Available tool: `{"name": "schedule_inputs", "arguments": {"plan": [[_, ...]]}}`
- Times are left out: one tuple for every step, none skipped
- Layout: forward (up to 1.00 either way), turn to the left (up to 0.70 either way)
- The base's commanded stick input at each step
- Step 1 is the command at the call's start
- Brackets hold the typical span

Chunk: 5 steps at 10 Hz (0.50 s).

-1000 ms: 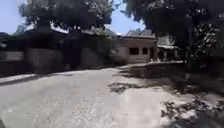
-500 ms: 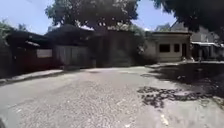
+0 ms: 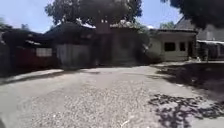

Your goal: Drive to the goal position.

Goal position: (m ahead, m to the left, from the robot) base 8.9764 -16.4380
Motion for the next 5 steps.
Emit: {"name": "schedule_inputs", "arguments": {"plan": [[1.00, 0.01], [1.00, 0.01], [1.00, 0.01], [1.00, 0.01], [1.00, 0.01]]}}
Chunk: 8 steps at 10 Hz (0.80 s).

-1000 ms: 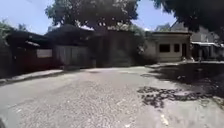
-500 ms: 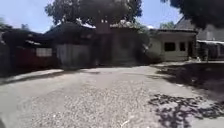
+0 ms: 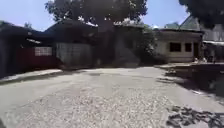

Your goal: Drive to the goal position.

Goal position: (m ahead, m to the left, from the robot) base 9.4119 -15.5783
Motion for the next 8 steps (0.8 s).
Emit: {"name": "schedule_inputs", "arguments": {"plan": [[1.00, 0.01], [1.00, 0.01], [1.00, -0.03], [1.00, -0.23], [1.00, -0.39], [1.00, -0.39], [1.00, -0.20], [1.00, -0.36]]}}
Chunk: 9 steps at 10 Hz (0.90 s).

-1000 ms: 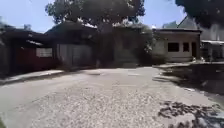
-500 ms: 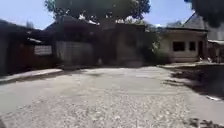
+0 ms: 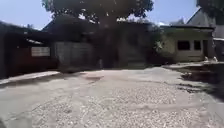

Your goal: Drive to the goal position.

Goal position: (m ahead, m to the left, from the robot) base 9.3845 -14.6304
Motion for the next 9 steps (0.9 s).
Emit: {"name": "schedule_inputs", "arguments": {"plan": [[1.00, -0.10], [1.00, -0.39], [1.00, -0.39], [1.00, -0.39], [1.00, -0.39], [1.00, -0.39], [1.00, -0.39], [1.00, -0.39], [1.00, -0.39]]}}
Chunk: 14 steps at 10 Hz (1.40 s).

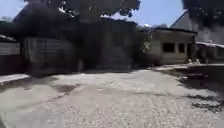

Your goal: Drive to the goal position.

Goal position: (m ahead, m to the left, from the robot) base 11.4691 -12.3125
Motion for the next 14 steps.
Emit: {"name": "schedule_inputs", "arguments": {"plan": [[1.00, -0.39], [1.00, -0.39], [1.00, -0.39], [1.00, -0.39], [1.00, -0.39], [1.00, -0.39], [1.00, -0.39], [1.00, -0.39], [1.00, -0.39], [1.00, -0.39], [1.00, -0.39], [1.00, -0.39], [1.00, -0.39], [1.00, -0.39]]}}
